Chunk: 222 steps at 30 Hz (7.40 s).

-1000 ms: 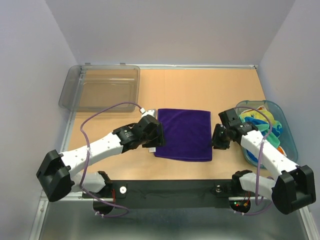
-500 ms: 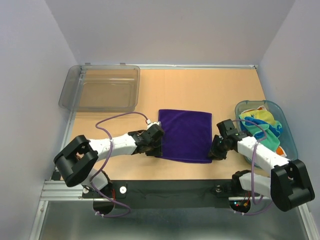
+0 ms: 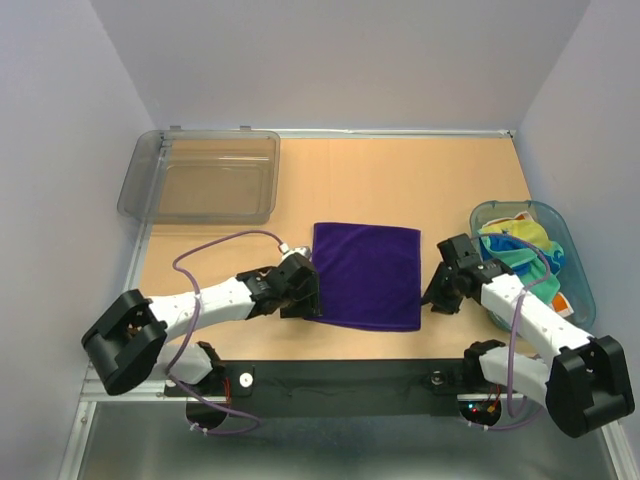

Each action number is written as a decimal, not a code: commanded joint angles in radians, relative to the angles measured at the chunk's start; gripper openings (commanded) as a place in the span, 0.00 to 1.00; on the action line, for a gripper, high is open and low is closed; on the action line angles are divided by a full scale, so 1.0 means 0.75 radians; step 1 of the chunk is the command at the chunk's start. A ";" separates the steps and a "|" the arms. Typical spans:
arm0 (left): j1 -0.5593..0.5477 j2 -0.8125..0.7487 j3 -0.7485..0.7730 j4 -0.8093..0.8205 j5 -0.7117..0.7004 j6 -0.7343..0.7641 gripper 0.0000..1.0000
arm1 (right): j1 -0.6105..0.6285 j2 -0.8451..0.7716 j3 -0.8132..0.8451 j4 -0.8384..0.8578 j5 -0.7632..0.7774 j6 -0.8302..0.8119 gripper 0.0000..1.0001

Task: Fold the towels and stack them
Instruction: Fold the towel

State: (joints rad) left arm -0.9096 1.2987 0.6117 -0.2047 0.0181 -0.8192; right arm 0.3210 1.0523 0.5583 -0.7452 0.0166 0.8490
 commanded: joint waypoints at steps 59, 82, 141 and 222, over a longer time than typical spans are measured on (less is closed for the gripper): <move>0.554 0.379 0.995 -0.067 -0.214 0.918 0.98 | -0.291 0.894 0.914 0.534 -0.247 -1.297 0.69; 0.552 0.338 0.774 0.124 -0.114 1.068 0.98 | -0.326 1.106 0.982 0.374 -0.196 -1.461 0.52; 0.534 1.328 1.718 -0.306 0.549 1.720 0.67 | -0.328 1.323 0.902 0.319 -0.067 -1.476 0.05; 0.595 0.621 1.064 -0.040 0.344 1.428 0.00 | -0.252 0.767 0.888 0.433 -0.296 -1.474 0.08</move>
State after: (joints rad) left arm -0.4633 1.8709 1.4384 -0.2428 0.2966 0.2874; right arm 0.1398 1.7020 1.2781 -0.4355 -0.2092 -0.2691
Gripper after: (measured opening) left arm 0.036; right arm 0.108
